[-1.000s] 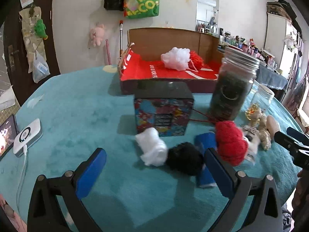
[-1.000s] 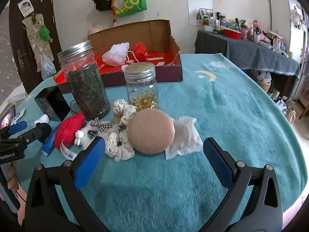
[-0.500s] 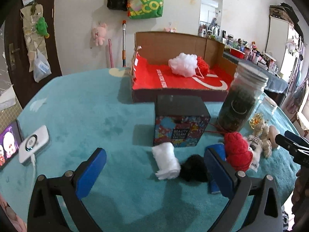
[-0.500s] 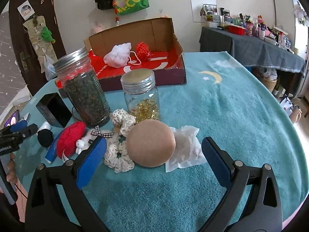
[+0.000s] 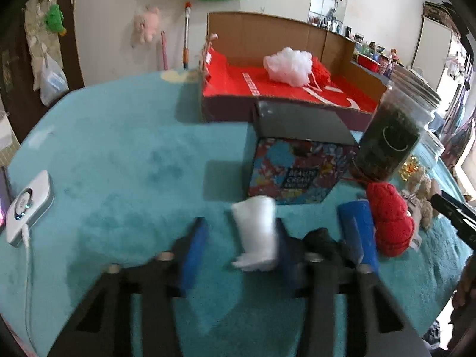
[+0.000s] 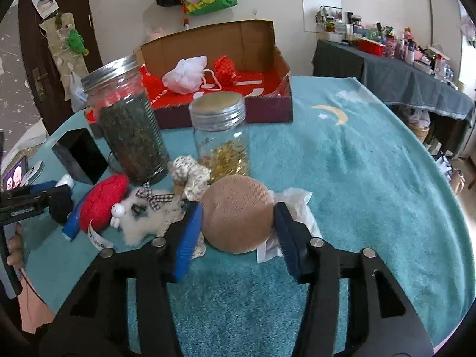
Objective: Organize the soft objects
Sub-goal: 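Grasp the white cotton pad with the left tool while the right tool grasps the beige sponge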
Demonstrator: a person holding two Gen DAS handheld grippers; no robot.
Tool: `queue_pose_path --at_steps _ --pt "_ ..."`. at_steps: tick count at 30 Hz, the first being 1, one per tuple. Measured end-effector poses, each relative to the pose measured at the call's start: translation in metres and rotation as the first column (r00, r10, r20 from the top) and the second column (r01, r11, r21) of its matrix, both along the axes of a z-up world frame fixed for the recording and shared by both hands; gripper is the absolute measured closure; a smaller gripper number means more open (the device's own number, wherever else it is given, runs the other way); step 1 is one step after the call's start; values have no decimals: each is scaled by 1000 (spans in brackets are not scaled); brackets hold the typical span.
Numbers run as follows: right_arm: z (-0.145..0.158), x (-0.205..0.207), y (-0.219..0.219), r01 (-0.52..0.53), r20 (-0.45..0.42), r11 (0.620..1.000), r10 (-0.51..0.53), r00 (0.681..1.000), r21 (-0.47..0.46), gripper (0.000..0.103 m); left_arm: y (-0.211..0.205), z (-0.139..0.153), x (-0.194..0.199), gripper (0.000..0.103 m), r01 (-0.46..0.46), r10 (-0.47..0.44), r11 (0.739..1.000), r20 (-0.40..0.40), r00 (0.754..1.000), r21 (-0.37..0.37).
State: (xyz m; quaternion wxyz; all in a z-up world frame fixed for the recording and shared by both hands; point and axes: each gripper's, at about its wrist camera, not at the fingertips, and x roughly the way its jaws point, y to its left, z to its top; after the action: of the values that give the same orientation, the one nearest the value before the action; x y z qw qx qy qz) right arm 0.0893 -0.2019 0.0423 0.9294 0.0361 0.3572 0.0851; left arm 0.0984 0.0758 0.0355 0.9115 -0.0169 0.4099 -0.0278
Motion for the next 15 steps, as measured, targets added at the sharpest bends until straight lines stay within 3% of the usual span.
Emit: queue_pose_path --at_steps 1,5,7,15 --pt "1 -1 0 -3 10 1000 3 1000 -1 70 -1 2 -1 89 19 -19 1000 2 1000 -10" --pt "13 -7 -3 -13 48 1000 12 999 14 77 -8 17 -10 91 27 -28 999 51 998 20" --pt "19 -9 -3 -19 61 1000 18 998 18 87 -12 27 -16 91 35 -37 999 86 996 31" --pt "30 -12 4 -94 72 992 88 993 79 90 -57 42 -22 91 198 -193 980 115 975 -36"
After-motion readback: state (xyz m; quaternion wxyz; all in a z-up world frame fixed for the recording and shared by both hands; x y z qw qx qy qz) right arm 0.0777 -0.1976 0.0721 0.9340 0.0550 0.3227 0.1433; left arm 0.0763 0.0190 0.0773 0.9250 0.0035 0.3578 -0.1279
